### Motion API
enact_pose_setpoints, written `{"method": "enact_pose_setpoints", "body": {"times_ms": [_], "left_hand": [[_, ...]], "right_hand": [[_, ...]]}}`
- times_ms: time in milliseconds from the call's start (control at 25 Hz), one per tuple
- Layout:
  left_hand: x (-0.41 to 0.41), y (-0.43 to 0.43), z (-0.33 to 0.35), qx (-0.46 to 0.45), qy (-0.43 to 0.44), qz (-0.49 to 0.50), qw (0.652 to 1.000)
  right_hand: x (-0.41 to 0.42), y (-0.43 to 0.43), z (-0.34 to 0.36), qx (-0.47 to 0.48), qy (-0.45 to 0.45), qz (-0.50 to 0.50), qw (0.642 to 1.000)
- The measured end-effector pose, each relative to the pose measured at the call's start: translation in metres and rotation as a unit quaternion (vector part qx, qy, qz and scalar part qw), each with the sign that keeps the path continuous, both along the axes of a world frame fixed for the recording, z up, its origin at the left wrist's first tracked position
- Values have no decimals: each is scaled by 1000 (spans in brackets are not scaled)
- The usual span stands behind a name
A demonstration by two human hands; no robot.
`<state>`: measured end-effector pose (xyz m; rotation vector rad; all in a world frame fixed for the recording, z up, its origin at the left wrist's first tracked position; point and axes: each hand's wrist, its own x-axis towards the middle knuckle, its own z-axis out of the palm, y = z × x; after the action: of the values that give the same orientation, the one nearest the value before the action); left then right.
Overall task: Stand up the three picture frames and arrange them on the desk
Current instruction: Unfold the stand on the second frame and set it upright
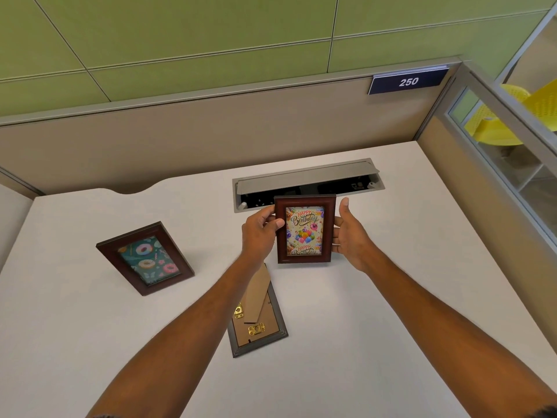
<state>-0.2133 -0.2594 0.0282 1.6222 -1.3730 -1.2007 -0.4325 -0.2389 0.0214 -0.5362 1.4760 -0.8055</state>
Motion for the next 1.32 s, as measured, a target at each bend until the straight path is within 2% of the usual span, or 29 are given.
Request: {"method": "enact_pose_setpoints", "body": {"times_ms": [600,1320], "left_hand": [[-10,-23,-12,-8,31,-16,999],[-10,-16,-18,-6,28,-25,999]], "right_hand": [[-13,-16,-9,-61,17,-21,998],[-12,-8,-29,-43,-22,-28,998]]}}
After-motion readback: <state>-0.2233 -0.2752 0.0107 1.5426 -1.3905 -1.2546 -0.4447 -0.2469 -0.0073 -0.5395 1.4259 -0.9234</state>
